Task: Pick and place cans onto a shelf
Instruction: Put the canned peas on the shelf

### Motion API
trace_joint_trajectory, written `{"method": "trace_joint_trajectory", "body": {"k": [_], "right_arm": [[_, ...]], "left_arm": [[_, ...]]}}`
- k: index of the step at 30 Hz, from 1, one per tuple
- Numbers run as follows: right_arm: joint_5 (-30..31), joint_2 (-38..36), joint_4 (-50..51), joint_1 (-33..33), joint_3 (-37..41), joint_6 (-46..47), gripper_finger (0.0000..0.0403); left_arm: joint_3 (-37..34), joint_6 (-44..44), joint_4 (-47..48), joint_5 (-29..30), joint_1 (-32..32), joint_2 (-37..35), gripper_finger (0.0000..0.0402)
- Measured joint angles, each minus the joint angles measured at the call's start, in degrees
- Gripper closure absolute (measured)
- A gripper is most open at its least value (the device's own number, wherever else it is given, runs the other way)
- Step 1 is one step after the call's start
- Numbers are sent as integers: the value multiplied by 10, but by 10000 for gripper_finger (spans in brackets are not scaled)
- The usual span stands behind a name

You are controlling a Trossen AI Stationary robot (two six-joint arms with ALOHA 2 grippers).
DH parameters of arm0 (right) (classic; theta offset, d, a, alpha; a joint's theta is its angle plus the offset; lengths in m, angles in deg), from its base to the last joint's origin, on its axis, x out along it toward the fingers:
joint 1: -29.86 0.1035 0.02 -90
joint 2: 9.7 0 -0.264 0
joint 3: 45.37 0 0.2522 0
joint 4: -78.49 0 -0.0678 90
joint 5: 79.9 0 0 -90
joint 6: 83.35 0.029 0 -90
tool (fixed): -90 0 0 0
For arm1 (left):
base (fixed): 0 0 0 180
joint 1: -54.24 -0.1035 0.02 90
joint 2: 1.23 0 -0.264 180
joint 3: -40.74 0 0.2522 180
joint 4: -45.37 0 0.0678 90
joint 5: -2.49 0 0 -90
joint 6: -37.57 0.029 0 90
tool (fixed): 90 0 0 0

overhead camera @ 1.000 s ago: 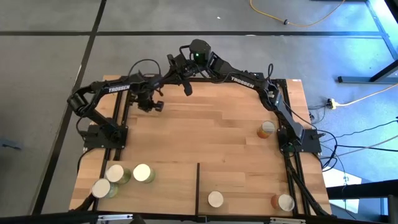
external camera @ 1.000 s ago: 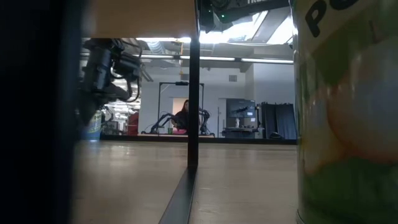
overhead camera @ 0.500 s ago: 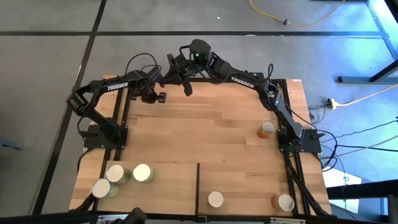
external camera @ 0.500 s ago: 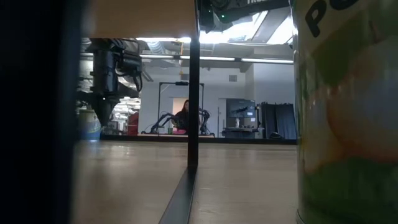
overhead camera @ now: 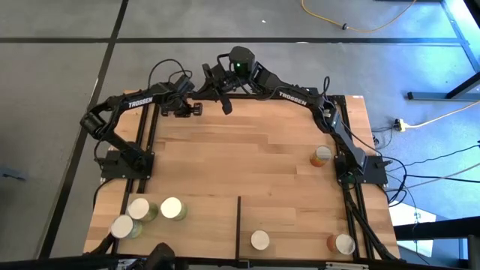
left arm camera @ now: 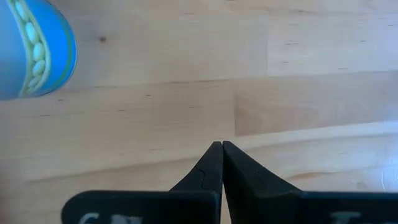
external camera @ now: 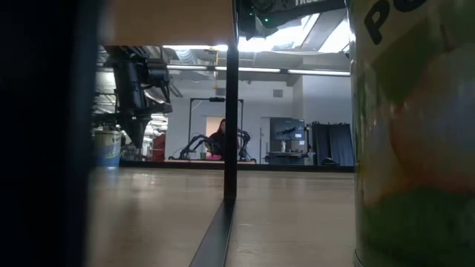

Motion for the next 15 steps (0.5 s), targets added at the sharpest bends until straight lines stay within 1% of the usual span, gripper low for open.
{"method": "trace_joint_trajectory", "body": {"k": [2,7,15], "right_arm": [[0,0,0,-1,0,0,393],[0,0,0,-2,0,0,393],[0,0,0,-2,0,0,393]], "left_arm": [[0,0,0,2,-1,0,401],[0,-10,-4,29,-1,2,401],[0,-18,-36,32,-12,6,401]]}}
